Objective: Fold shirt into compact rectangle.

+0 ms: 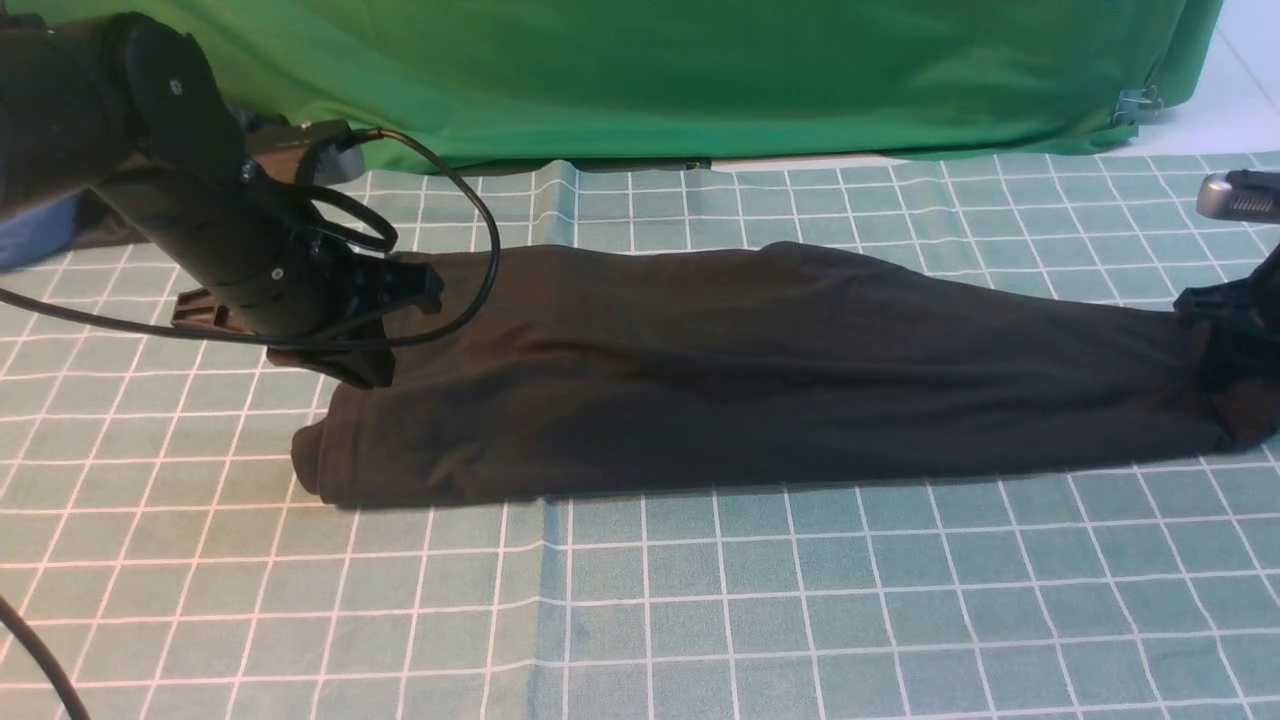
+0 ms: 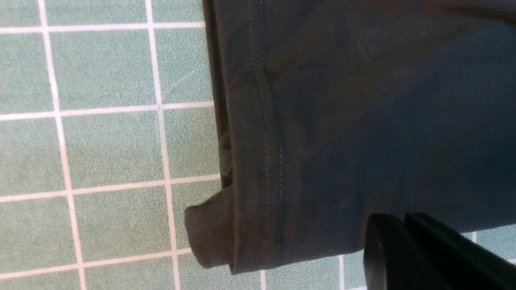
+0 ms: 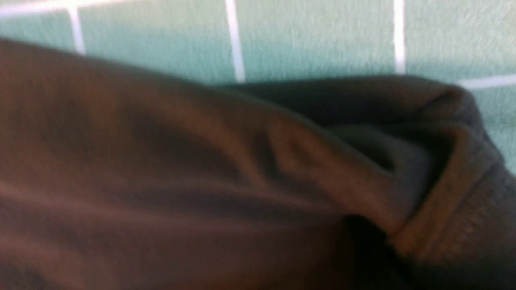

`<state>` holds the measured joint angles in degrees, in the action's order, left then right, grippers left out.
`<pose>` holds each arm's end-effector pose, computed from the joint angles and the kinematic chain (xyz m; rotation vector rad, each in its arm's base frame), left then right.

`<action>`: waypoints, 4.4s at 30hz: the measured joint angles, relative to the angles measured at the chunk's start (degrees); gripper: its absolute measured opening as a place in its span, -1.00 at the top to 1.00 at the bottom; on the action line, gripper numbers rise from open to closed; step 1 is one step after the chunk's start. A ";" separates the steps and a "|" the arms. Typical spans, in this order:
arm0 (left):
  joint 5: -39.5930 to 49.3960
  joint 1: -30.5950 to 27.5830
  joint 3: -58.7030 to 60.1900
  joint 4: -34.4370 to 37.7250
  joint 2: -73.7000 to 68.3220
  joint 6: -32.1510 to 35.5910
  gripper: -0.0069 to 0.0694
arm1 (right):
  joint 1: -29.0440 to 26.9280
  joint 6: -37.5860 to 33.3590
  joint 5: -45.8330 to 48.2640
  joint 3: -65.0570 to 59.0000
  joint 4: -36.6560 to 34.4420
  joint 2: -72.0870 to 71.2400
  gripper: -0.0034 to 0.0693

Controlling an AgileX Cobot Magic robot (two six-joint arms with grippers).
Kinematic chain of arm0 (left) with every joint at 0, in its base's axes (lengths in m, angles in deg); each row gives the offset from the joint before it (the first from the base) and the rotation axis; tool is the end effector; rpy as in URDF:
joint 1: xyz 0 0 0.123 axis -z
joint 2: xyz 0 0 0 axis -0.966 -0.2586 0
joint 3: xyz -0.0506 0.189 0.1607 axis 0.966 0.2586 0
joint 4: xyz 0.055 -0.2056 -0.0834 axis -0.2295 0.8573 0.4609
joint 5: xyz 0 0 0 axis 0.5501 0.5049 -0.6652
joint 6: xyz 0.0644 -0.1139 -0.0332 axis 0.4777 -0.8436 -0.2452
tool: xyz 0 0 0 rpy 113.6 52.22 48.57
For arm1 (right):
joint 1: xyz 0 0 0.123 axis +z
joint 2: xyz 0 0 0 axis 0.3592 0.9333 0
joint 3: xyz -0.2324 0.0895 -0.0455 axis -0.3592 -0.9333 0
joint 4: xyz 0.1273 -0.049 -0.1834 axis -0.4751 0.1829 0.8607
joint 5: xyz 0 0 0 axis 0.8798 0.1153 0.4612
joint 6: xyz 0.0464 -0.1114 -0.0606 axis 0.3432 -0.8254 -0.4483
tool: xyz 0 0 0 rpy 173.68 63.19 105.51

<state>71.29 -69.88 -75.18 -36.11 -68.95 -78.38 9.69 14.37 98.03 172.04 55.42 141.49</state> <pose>0.3359 -0.0533 0.1763 -0.0182 2.8499 -0.2901 0.3940 -0.0610 0.0929 0.0797 2.9587 0.1534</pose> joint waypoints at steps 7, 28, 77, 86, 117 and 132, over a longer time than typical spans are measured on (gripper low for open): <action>0.73 -0.82 0.07 -0.34 1.23 1.30 0.80 | -1.89 -0.61 6.66 3.85 2.27 -1.09 0.78; 5.79 -7.93 0.07 -0.53 12.80 1.15 0.80 | 10.33 6.78 17.32 17.40 0.59 -11.60 0.79; 5.02 -7.93 0.07 8.95 12.80 7.83 0.80 | 42.87 8.51 2.18 27.13 -13.03 1.41 0.07; -2.03 3.68 -0.06 16.13 9.59 11.63 0.80 | 28.28 7.18 15.99 27.07 -3.37 -4.57 0.85; 2.96 9.10 -8.94 0.63 -11.83 -6.81 0.79 | 29.08 1.41 7.58 -1.25 -4.35 -4.56 0.85; 0.47 9.10 -8.29 12.48 -15.17 -0.33 0.79 | 29.63 -3.94 9.54 -0.12 -12.57 -2.46 0.85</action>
<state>71.76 -60.79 -83.46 -23.63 -84.12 -78.71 39.32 10.42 107.57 171.92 42.85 139.03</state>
